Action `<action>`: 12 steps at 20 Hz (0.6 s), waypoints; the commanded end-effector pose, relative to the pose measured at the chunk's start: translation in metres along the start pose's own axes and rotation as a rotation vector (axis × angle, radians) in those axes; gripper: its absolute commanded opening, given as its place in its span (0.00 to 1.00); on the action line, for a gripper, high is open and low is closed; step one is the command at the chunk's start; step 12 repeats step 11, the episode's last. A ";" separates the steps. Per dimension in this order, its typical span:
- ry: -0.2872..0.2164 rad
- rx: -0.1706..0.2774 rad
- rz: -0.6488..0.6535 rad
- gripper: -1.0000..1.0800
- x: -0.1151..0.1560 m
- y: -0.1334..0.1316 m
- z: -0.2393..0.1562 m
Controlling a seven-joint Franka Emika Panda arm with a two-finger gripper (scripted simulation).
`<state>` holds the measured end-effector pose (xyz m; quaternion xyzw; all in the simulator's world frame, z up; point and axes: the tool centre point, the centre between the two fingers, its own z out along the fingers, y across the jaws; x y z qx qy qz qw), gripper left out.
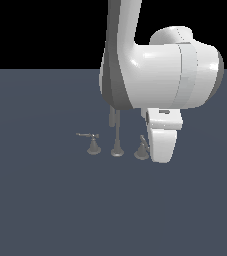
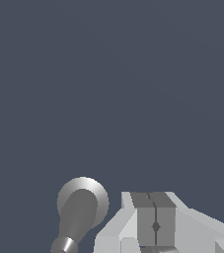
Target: Turn on the faucet by rotating a designated handle.
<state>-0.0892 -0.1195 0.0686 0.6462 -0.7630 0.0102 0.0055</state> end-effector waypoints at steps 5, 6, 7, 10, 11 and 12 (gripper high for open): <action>-0.011 -0.004 -0.014 0.00 -0.038 -0.005 0.001; -0.013 -0.005 -0.013 0.00 -0.043 -0.005 0.002; -0.015 -0.006 -0.013 0.00 -0.049 -0.006 0.002; -0.021 -0.008 -0.012 0.00 -0.065 -0.008 0.002; -0.021 -0.008 -0.012 0.00 -0.065 -0.008 0.002; -0.021 -0.008 -0.012 0.00 -0.065 -0.008 0.002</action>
